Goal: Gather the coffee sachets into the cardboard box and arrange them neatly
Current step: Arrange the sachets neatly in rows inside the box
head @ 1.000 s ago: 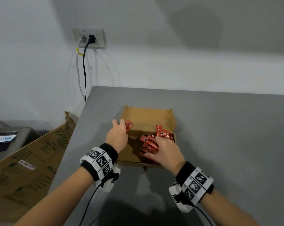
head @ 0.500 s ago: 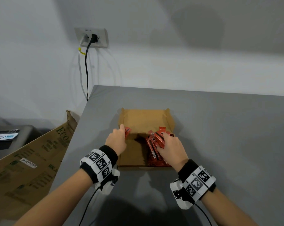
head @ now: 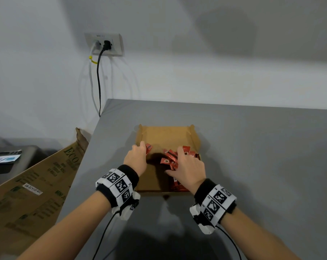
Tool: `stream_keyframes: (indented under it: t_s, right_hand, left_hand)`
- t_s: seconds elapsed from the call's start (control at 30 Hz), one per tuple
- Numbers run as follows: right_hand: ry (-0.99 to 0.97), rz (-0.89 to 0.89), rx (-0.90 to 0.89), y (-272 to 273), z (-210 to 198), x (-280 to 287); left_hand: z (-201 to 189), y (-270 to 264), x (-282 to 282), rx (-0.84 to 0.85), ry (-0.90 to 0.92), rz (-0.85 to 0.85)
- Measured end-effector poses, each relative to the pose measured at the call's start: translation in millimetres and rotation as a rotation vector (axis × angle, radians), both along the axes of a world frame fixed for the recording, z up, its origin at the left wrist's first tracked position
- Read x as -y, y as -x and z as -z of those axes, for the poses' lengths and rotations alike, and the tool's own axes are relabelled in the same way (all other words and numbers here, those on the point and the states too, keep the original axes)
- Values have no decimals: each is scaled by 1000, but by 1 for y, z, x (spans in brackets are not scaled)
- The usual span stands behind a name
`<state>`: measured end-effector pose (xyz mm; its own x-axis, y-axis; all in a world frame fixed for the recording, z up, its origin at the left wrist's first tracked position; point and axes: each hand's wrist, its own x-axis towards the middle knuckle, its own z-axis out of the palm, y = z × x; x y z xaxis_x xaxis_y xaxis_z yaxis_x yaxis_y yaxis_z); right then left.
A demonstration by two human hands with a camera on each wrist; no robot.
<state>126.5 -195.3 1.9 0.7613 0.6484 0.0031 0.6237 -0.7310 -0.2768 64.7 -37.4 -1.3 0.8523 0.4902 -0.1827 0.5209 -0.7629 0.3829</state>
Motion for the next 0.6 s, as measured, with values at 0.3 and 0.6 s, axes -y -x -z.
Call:
stream_keyframes:
  t_s: [0.3, 0.6]
  right_hand:
    - [-105, 51, 18, -10, 0, 12]
    - [-468, -138, -436, 1, -8, 3]
  left_hand:
    - [0, 5, 1, 30, -26, -25]
    - [-36, 12, 17, 519, 608, 46]
